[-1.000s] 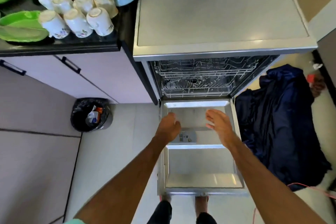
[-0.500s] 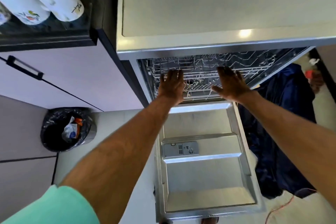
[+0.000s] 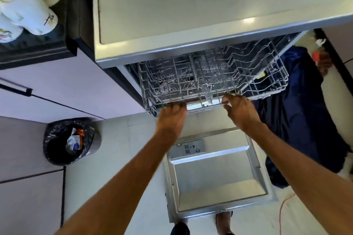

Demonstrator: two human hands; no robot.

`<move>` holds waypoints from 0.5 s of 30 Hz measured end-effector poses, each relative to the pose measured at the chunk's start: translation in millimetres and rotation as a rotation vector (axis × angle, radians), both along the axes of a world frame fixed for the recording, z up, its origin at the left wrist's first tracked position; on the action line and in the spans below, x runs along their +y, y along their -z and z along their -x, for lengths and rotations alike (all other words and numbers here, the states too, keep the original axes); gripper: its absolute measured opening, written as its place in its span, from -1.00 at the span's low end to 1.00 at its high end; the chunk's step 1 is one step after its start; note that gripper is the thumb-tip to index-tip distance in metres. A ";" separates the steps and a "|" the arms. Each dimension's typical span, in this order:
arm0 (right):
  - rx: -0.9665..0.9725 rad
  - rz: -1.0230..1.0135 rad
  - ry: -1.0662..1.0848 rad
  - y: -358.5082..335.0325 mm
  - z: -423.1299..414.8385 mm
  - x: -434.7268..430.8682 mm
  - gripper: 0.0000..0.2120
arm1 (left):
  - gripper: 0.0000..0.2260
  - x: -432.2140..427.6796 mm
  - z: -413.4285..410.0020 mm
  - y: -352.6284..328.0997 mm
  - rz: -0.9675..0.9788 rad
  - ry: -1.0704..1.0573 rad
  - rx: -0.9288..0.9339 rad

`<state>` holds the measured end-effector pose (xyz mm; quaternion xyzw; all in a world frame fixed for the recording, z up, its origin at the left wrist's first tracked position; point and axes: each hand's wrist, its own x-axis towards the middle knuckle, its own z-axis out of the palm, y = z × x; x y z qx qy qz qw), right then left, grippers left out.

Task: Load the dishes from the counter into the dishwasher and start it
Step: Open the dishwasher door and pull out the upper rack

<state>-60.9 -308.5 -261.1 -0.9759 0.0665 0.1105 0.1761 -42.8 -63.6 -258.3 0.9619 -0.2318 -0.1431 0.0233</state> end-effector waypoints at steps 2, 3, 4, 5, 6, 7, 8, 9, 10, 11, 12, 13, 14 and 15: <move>0.031 -0.014 -0.010 -2.3 24.0 -3.0 -0.91 | -0.62 -1.2 20.5 -5.3 -0.025 -0.023 0.030; 0.048 -0.025 -0.010 -4.4 34.3 -3.8 -0.91 | -0.67 -1.2 29.8 -7.6 -0.018 -0.039 0.056; 0.059 -0.036 -0.006 -5.2 44.3 -4.0 -0.92 | -0.72 -0.1 39.4 -8.7 0.007 -0.062 0.081; 0.071 -0.043 -0.002 -4.8 54.4 -3.8 -0.92 | -0.76 1.9 49.5 -9.0 0.028 -0.067 0.097; 0.090 -0.042 0.001 -4.7 63.5 -2.7 -0.92 | -0.79 5.1 58.3 -8.5 0.054 -0.074 0.111; 0.117 -0.038 0.006 -3.9 73.2 -2.6 -0.90 | -0.81 6.6 67.2 -8.6 0.075 -0.082 0.132; 0.143 -0.036 0.009 -3.9 82.2 -3.4 -0.89 | -0.82 6.2 75.3 -8.9 0.085 -0.079 0.154; 0.161 -0.045 0.012 -4.3 91.1 -4.9 -0.88 | -0.83 6.0 83.7 -9.3 0.088 -0.072 0.173; 0.175 -0.062 0.023 -4.1 100.5 -6.9 -0.88 | -0.83 5.7 92.1 -9.3 0.088 -0.065 0.188; 0.186 -0.076 0.034 -4.7 108.8 -8.4 -0.89 | -0.83 5.1 99.6 -9.4 0.085 -0.059 0.203; 0.199 -0.085 0.041 -6.0 118.5 -9.4 -0.90 | -0.83 4.3 108.5 -10.7 0.077 -0.056 0.214; 0.207 -0.087 0.040 -6.8 128.0 -9.8 -0.90 | -0.82 3.5 116.8 -11.8 0.067 -0.047 0.222; 0.212 -0.088 0.037 -6.3 138.1 -10.5 -0.89 | -0.81 3.3 125.7 -13.1 0.057 -0.038 0.234; 0.226 -0.085 0.034 -5.7 148.2 -10.7 -0.89 | -0.80 2.9 134.6 -14.8 0.044 -0.031 0.244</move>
